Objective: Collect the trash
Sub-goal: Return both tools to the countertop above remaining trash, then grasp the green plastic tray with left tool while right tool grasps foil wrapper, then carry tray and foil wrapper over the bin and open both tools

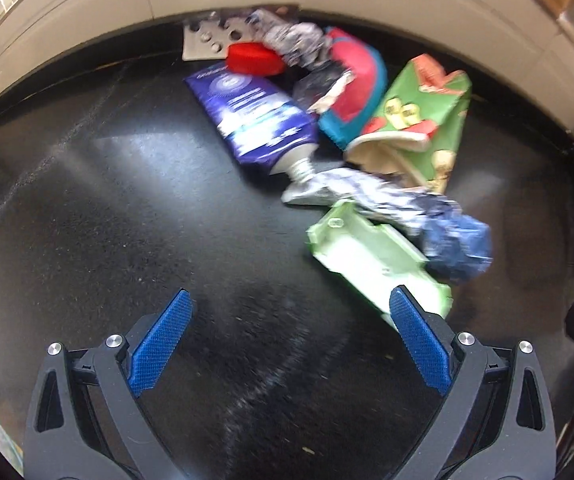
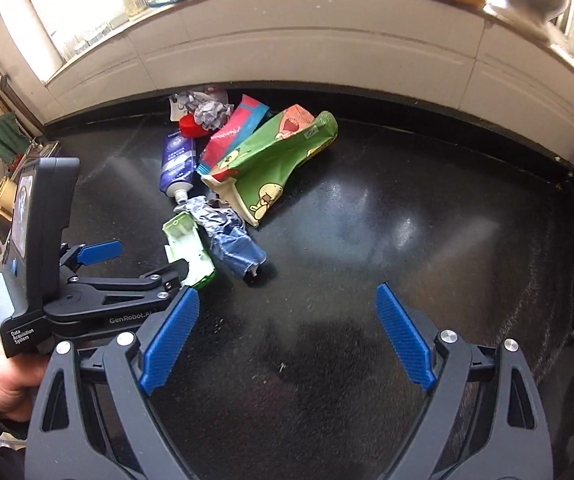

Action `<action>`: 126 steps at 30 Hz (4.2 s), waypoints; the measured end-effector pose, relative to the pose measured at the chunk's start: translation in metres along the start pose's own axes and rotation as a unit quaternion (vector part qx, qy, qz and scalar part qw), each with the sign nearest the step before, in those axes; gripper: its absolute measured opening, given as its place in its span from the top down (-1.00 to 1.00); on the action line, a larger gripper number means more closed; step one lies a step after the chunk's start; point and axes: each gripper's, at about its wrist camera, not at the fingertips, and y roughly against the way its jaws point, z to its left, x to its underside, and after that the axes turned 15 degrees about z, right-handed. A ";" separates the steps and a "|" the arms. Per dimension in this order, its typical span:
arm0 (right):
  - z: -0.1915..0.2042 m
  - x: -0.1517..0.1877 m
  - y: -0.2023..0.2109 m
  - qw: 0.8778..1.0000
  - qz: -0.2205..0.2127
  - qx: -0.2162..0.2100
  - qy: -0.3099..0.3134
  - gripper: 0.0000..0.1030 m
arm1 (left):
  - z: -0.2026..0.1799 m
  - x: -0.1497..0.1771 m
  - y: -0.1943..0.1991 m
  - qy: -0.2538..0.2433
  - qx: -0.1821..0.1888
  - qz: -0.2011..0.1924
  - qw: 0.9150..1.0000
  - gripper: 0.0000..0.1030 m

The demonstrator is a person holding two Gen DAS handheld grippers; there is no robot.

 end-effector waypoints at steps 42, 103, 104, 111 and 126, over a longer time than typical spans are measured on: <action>0.002 -0.017 -0.036 0.991 0.025 -0.059 0.117 0.48 | 0.010 -0.013 -0.001 0.016 0.072 -0.005 0.997 -0.86; 0.461 0.106 -0.027 0.871 0.081 -0.151 0.460 0.48 | 0.351 0.356 0.102 0.334 -0.047 -0.075 0.938 -0.50; 0.473 0.113 -0.031 0.866 0.088 -0.152 0.469 0.48 | 0.361 0.368 0.098 0.348 -0.045 -0.072 0.934 -0.50; 0.559 0.160 -0.072 0.839 0.141 -0.140 0.507 0.48 | 0.413 0.429 0.061 0.401 -0.037 -0.050 0.914 -0.51; 0.649 0.192 -0.152 0.825 0.217 -0.095 0.514 0.47 | 0.472 0.460 -0.005 0.431 -0.004 -0.043 0.901 -0.51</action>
